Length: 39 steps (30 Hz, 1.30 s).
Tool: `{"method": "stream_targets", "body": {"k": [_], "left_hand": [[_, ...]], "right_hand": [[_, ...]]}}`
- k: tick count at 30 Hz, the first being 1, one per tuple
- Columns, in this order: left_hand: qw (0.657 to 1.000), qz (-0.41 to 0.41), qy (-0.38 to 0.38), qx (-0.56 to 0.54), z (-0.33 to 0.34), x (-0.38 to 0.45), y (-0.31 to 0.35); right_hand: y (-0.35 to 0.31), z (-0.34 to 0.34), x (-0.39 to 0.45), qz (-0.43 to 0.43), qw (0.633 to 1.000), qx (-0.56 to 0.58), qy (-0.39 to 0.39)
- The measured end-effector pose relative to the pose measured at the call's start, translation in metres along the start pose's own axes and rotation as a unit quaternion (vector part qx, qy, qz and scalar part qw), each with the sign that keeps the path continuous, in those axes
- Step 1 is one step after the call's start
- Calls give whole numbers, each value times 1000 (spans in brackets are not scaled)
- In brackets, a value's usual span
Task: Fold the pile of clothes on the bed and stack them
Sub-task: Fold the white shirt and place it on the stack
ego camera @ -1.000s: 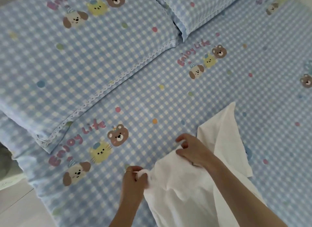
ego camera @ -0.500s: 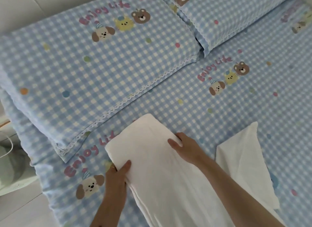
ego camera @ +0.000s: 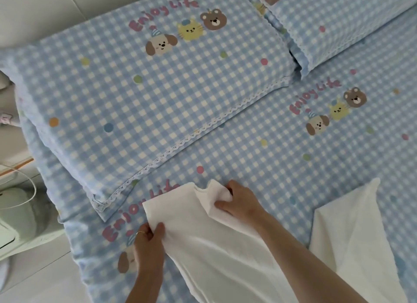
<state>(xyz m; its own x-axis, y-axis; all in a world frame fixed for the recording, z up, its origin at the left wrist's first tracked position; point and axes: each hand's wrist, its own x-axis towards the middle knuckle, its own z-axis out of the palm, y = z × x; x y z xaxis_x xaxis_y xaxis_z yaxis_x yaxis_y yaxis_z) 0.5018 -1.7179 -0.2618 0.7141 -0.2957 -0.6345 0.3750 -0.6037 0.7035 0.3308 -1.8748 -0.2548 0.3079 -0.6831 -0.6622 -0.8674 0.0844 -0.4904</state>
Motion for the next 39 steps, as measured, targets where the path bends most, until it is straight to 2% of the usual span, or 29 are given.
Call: {"method": "stream_targets", "body": {"k": [5,8,10,11,13,14,16,18,19,20,22,24,25,27,29,33,35,37,39], "left_hand": [[999,20,-11,-24,-1,-3,6],[999,20,-25,-39,5,0,8],[998,10,-24,-49,8,3,8],[999,3,-25,-43,9,6,7],[999,-7,-23,-24,10,11,4],[1000,-6,-15,-8,10,14,3],[999,23,14,46,12,13,7],[985,88,57,140,12,4,15],[969,133,84,192,14,-6,18],[947,184,113,238,15,-19,22],[915,262,119,282,25,-49,22],[906,305,61,286,39,-79,15],[909,314,16,274,47,-95,11],[917,311,-87,233,65,-123,5],[916,289,-180,213,81,-147,1],[890,249,-306,228,105,-181,4],[878,237,-340,238,111,-189,11],[872,232,-354,247,115,-187,21],[872,221,-362,243,116,-182,33]], "right_hand": [[3,-39,19,1,994,67,84],[9,-60,27,12,997,73,31],[11,-75,33,13,988,152,22],[12,-82,36,4,980,193,51],[16,-96,43,3,955,237,178],[20,-103,45,21,942,228,245],[35,-116,37,60,934,152,317],[62,-120,11,102,923,35,369],[82,-121,-11,136,904,-28,404],[103,-119,-31,178,885,-82,422],[141,-110,-75,295,877,-108,364],[170,-96,-106,371,883,-16,285],[181,-91,-115,368,886,53,277],[190,-85,-131,328,870,185,319],[185,-81,-140,292,851,247,360],[164,-68,-141,277,878,233,313],[151,-70,-139,249,890,194,329],[128,-66,-150,178,892,188,371],[96,-50,-175,70,909,180,369]]}}
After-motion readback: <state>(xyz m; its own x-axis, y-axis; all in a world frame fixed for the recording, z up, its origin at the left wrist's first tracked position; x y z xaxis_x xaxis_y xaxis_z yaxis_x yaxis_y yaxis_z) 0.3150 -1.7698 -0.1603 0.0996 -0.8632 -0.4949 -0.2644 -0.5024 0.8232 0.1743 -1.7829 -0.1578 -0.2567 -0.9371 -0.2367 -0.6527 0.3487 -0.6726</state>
